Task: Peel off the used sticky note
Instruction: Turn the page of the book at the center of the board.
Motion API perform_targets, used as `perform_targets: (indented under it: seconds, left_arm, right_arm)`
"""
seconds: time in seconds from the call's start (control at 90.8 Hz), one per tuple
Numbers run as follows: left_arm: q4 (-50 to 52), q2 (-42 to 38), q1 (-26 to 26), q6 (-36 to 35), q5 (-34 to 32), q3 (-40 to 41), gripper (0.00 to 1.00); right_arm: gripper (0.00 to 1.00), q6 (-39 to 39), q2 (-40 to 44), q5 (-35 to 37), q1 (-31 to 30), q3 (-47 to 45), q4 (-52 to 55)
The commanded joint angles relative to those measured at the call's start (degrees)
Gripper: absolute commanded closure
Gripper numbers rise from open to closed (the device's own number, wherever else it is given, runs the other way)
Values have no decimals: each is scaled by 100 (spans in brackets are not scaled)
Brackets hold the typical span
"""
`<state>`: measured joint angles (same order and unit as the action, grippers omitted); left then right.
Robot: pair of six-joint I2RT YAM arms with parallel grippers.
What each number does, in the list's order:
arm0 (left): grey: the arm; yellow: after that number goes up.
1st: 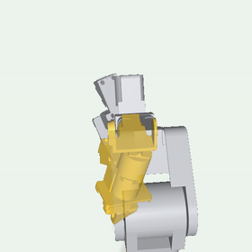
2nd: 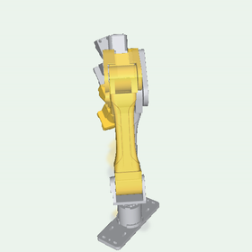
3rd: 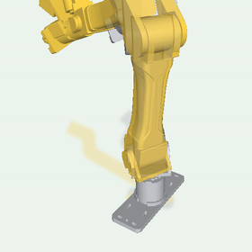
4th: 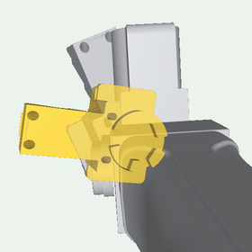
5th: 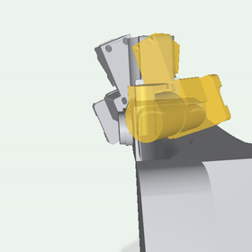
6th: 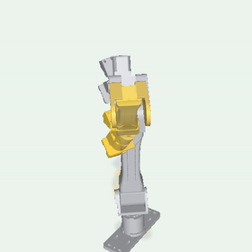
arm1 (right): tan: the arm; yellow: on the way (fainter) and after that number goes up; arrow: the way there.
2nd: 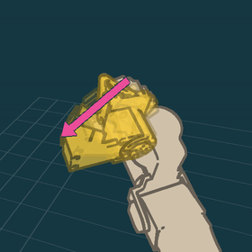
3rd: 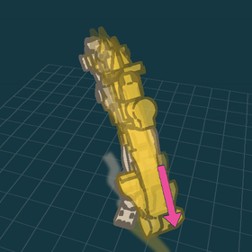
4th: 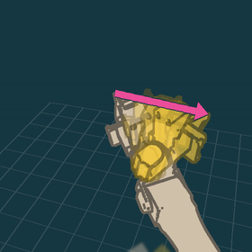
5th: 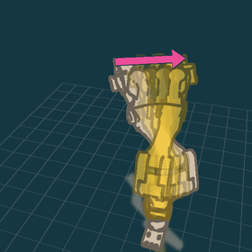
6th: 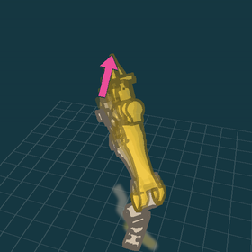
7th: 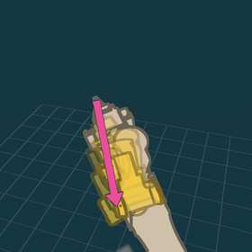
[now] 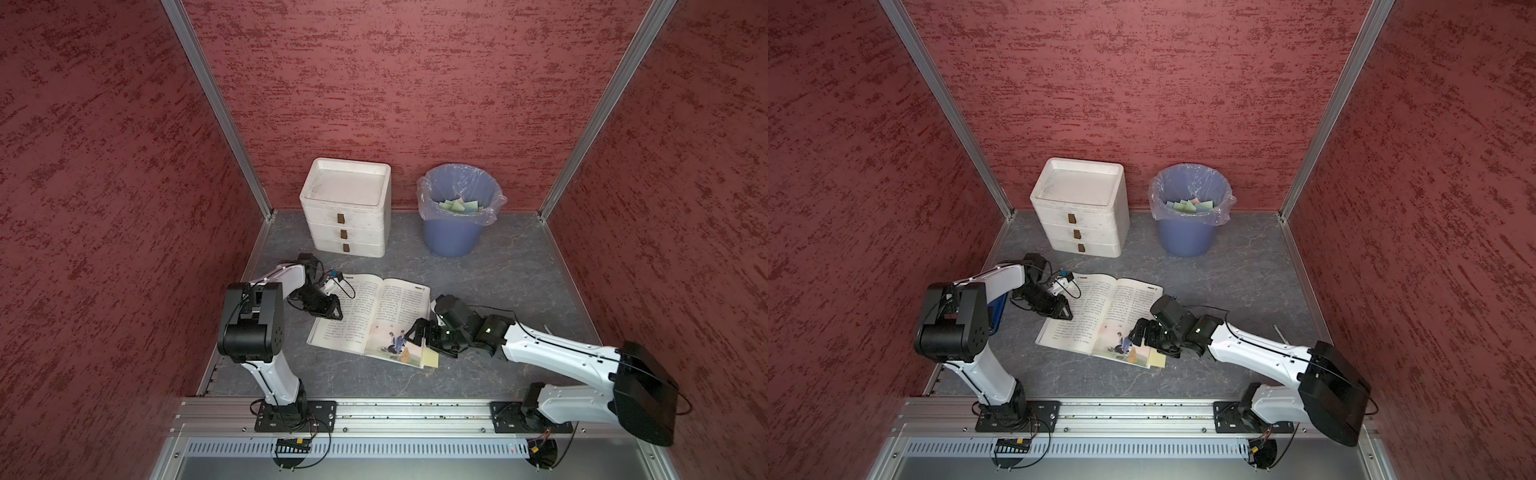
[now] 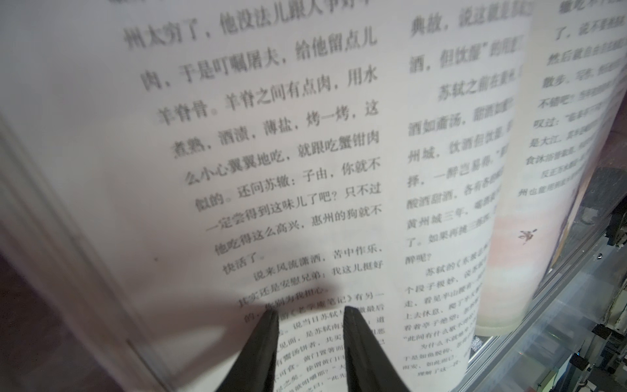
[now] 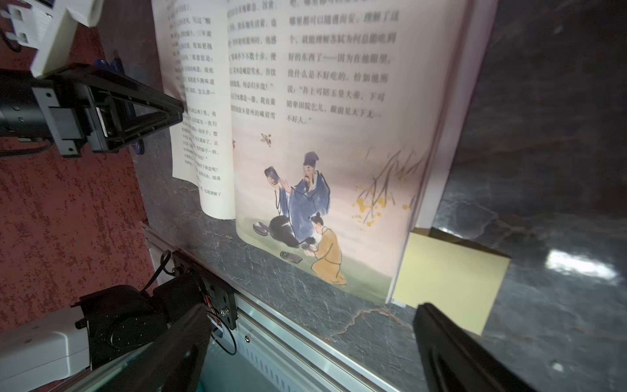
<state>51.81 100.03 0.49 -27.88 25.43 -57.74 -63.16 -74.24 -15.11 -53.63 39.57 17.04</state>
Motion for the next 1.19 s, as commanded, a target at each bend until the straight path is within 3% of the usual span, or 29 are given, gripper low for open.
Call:
perform_targets:
  seconds: [0.0,0.463,1.179]
  left_arm:
    - [-17,-17,-56,-70,-161,174,65]
    - [-53,-10,-155,-37,-221,182,66]
    - [-48,61,-317,-48,-276,156,68]
  right_arm:
    - [2,-258,-116,-303,-86,-130,-779]
    - [1,-447,-679,-319,-87,-591,-1545]
    - [2,-251,-1255,-617,-87,-100,-1683]
